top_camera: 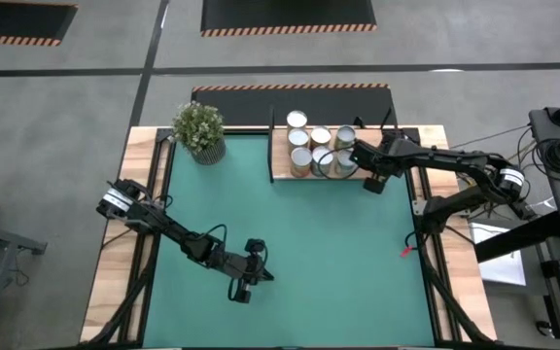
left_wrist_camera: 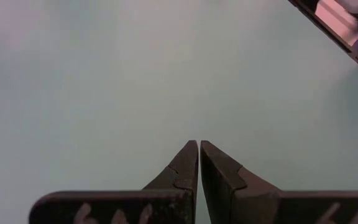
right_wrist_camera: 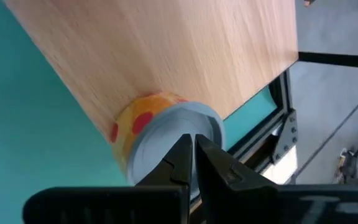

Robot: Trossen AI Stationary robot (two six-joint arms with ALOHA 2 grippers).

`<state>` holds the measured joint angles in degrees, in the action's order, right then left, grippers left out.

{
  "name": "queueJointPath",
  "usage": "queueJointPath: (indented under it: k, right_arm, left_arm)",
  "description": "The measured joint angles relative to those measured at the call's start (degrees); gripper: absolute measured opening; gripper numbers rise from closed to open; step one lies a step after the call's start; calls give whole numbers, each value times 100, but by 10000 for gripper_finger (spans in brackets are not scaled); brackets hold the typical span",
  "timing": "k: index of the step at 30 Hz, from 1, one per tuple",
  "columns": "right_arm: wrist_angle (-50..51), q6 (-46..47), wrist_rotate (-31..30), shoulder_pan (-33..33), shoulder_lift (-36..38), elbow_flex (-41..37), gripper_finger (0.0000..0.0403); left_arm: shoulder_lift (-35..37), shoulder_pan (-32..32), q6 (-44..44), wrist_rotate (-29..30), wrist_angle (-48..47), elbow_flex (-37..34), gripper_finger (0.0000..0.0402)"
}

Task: Pick and place cans onto a shelf
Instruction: Put the orange can on the shelf

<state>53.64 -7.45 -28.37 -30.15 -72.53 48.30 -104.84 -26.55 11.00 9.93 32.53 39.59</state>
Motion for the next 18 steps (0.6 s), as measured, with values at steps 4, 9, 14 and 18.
queueJointPath:
  k: [4,9,14,18]
  right_arm:
    - [-180,-1,67,0,0,-5,9]
    - [-276,61,97,0,4,-5,9]
    - [-301,144,114,0,4,-5,9]
    - [-285,168,126,0,4,24,9]
  left_arm:
    - [0,0,0,0,0,0,0]
    - [0,0,0,0,0,0,0]
    - [0,0,0,0,0,0,0]
    - [0,0,0,0,0,0,0]
